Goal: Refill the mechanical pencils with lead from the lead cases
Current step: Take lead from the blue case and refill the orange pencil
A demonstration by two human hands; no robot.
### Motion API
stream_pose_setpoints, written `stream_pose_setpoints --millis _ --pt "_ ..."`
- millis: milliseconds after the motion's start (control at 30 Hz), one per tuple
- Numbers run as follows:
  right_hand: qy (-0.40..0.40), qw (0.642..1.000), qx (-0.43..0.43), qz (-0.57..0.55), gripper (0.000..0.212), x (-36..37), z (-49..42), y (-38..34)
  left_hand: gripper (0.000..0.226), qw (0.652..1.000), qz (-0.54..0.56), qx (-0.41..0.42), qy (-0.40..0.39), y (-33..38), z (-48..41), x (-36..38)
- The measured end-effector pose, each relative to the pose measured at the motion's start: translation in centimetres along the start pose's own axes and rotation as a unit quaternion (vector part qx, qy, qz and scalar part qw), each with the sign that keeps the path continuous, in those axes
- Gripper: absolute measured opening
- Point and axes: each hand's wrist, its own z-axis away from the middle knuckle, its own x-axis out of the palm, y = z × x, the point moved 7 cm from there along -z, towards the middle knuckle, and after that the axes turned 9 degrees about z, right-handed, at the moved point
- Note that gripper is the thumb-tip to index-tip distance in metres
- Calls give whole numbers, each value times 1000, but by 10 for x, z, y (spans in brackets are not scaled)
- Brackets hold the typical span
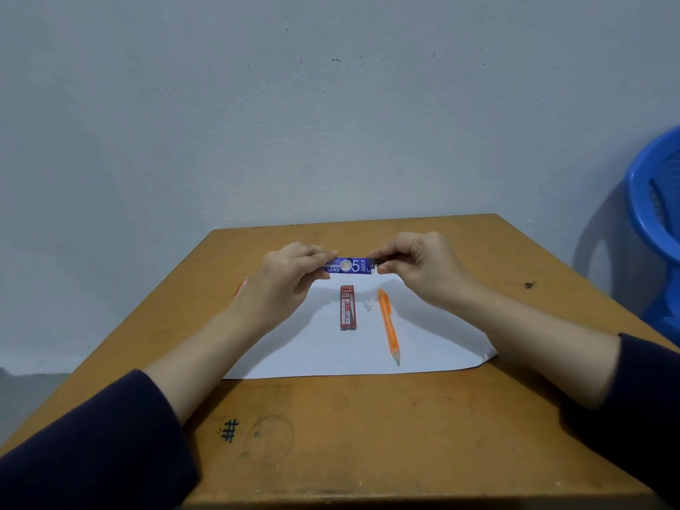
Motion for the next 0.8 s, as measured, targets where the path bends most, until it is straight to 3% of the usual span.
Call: stream_pose_setpoints --millis 100,167,267,367,533,700,800 --pt "-10 1000 9 -25 23 0 0 2 29 1000 2 -6 -3 0 0 0" --pt "-10 994 33 -101 26 1 0 6 30 999 29 -20 14 0 -1 -3" --pt "-7 943 75 -323 29 6 2 8 31 995 74 -33 56 3 -1 -8" --pt "-14 906 80 -415 30 10 4 2 31 993 81 -24 87 11 -1 -10" --pt "33 912 74 -403 27 12 7 -2 29 985 115 -45 120 18 3 -6" --pt "83 930 69 -350 19 8 9 -1 25 971 175 -130 101 23 3 0" --pt "90 945 47 -311 26 5 9 -5 24 955 221 -177 92 25 4 3"
